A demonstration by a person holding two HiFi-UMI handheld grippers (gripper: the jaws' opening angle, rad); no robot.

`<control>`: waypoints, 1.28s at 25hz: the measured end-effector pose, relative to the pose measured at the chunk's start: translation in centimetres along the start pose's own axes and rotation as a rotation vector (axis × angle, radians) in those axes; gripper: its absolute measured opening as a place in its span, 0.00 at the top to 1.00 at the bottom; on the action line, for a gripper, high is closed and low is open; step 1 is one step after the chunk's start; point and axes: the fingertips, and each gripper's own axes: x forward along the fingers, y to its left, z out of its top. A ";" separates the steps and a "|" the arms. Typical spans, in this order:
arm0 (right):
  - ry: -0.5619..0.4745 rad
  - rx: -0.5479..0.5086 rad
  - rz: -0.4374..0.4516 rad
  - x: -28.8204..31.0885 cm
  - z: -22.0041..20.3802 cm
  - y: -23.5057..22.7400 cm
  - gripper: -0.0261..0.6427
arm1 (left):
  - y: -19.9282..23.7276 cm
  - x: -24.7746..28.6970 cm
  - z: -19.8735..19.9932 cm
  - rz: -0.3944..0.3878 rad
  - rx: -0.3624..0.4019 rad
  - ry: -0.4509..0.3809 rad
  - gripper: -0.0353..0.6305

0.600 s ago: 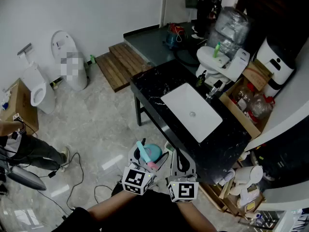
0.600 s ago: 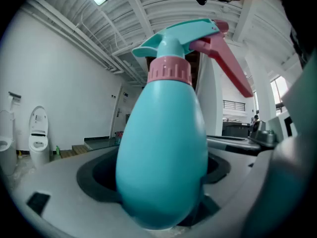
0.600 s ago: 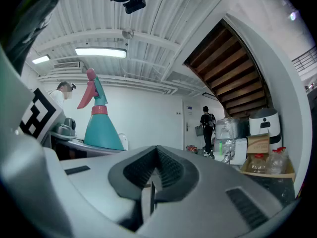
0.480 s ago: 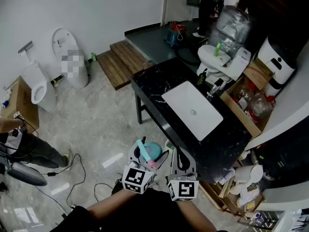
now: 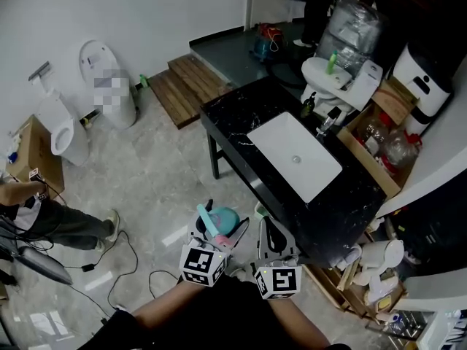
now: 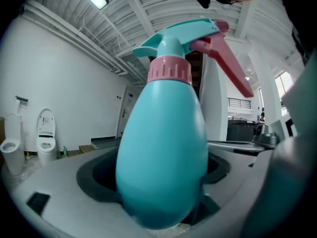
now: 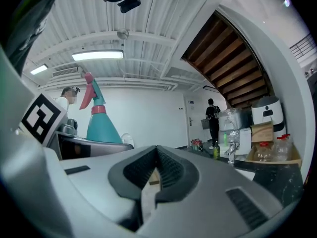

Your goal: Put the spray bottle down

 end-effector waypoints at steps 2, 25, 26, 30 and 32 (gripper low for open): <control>0.007 0.010 0.005 0.0 -0.2 0.1 0.95 | 0.7 0.1 0.0 0.007 0.002 0.009 0.28; 0.091 -0.033 -0.052 11.9 -1.6 -4.1 0.95 | 9.3 11.5 1.1 -0.073 0.012 0.017 0.28; 0.096 -0.030 -0.049 13.0 -1.7 -4.2 0.95 | 9.9 12.2 1.3 -0.073 0.016 0.015 0.28; 0.097 -0.041 -0.020 17.6 -1.1 -4.4 0.95 | 12.2 15.0 2.1 -0.075 0.030 0.013 0.28; 0.081 -0.065 0.005 19.7 -0.2 -4.0 0.95 | 13.6 16.3 2.5 -0.073 0.028 0.017 0.28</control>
